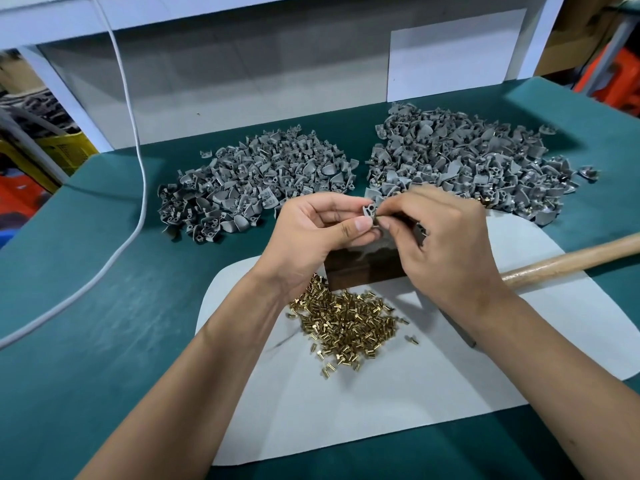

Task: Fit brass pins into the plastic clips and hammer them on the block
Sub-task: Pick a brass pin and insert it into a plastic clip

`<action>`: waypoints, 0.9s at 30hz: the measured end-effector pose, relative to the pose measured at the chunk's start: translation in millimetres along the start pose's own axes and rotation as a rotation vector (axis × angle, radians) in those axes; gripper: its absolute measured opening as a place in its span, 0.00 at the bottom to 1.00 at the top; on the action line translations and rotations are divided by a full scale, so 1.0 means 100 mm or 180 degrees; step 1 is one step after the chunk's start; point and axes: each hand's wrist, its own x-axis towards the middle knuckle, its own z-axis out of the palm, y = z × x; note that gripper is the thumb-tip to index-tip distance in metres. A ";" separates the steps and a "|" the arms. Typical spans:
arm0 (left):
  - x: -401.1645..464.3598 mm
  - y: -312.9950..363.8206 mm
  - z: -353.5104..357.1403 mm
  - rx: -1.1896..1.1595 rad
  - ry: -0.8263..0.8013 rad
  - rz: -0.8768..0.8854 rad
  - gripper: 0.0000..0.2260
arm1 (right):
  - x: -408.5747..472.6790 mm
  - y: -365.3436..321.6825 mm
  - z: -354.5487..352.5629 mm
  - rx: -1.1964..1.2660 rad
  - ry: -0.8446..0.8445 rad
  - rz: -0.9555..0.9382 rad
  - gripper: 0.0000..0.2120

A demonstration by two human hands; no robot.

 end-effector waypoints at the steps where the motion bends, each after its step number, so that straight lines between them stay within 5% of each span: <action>1: 0.00 0.00 0.00 0.0010 -0.0004 -0.0012 0.17 | -0.01 0.00 0.01 0.0007 0.0015 0.0016 0.03; 16: -0.02 0.05 -0.01 -0.0207 -0.0138 -0.0099 0.11 | -0.02 0.01 0.04 0.0034 0.0192 -0.0062 0.04; 22: 0.00 -0.01 0.06 0.1051 0.0294 0.0817 0.17 | 0.03 0.06 0.00 0.0150 0.0245 0.0211 0.03; 27: 0.00 -0.09 0.14 0.1264 0.0452 0.1080 0.19 | 0.03 0.03 0.01 0.0249 0.0242 0.0370 0.04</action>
